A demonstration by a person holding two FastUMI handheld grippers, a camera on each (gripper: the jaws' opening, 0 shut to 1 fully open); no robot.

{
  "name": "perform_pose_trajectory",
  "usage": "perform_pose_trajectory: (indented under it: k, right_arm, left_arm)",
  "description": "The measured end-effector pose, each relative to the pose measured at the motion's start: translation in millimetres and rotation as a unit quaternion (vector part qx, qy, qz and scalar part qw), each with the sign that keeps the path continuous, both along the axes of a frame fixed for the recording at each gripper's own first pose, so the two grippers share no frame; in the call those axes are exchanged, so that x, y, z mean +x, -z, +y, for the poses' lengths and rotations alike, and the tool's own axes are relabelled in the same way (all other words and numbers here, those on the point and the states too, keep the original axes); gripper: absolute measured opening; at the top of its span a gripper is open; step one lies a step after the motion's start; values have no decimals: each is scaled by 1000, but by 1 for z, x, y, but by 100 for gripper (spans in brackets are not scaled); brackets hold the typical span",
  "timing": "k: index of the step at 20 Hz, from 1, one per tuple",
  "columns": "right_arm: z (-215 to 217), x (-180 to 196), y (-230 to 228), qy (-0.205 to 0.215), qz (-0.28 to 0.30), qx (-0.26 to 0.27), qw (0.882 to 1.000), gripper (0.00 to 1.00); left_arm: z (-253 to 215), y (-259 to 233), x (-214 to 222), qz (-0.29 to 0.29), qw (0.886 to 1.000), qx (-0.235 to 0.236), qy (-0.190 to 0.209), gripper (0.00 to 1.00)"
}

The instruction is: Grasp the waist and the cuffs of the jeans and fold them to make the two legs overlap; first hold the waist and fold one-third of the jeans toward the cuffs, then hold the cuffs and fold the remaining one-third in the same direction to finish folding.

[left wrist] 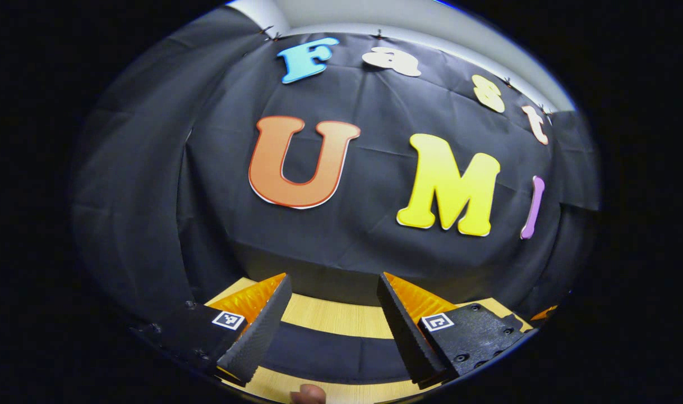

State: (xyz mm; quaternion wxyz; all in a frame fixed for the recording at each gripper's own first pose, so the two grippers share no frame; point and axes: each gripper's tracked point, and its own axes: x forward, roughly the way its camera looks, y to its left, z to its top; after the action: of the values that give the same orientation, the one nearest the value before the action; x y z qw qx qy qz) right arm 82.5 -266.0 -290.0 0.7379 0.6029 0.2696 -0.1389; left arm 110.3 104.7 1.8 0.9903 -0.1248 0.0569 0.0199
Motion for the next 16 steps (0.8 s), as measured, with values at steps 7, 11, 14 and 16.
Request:
perform_pose_trajectory:
  k: [7,11,14,16]
  right_arm:
    - [25,20,21,-12,5,30,999,96]
    - [37,42,31,-16,9,46,999,88]
    - [37,62,35,3,-2,71,998,90]
    - [38,72,37,15,-13,83,996,92]
  left_arm:
    - [-94,-26,-76,-33,992,92,75,98]
    - [-109,-32,-96,-21,994,56,90,99]
    - [-98,-39,-95,-21,995,59,79,99]
    - [-86,-39,-97,-17,996,56,65,99]
